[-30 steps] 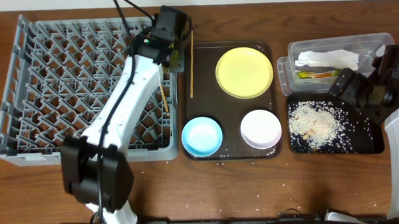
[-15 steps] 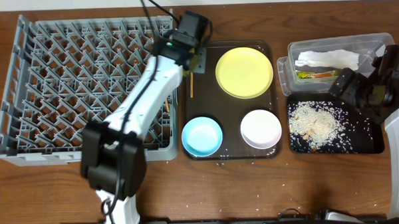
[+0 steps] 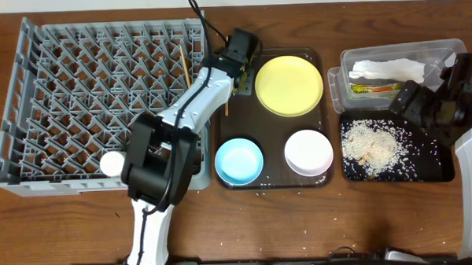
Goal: Sort waste into correct bins and load items into the dishwasher
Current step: 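Grasp the second chopstick on the tray with the left gripper, then insert the second chopstick into the dish rack with the left gripper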
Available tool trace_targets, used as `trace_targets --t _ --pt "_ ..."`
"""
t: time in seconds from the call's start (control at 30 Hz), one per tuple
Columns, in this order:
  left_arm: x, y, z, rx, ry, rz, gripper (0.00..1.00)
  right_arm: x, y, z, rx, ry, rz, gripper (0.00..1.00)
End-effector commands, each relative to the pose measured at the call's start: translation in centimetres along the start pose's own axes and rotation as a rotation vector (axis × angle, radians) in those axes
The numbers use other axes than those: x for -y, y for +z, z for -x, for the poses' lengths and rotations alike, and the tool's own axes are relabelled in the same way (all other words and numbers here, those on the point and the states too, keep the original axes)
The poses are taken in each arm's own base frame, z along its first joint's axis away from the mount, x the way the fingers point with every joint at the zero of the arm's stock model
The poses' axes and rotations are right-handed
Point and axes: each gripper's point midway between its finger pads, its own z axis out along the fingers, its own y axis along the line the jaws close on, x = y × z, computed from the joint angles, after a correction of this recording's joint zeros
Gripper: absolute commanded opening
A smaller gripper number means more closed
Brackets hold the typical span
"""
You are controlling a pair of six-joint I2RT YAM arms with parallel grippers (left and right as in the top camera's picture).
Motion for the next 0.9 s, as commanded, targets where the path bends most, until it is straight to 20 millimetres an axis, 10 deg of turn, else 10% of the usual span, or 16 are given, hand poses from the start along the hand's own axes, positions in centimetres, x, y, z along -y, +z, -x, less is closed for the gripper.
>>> trace_targets --t 0.0,0.27,0.63,0.87 --pt "-1.2 1.5 -0.4 -0.007 0.013 0.084 0.32 0.1 -0.4 0.4 0.014 0.019 0.005 0.99" --pt "-1.2 4.1 -2.2 -0.054 0.029 0.110 0.32 0.1 -0.4 0.4 0.014 0.019 0.005 0.99" --pt "0.4 4.3 -2.9 -0.081 0.020 0.043 0.08 0.1 -0.4 0.4 0.014 0.019 0.005 0.99" --pt "0.3 -1.7 0.4 0.012 -0.019 0.010 0.08 0.1 -0.4 0.4 0.014 0.019 0.005 0.99"
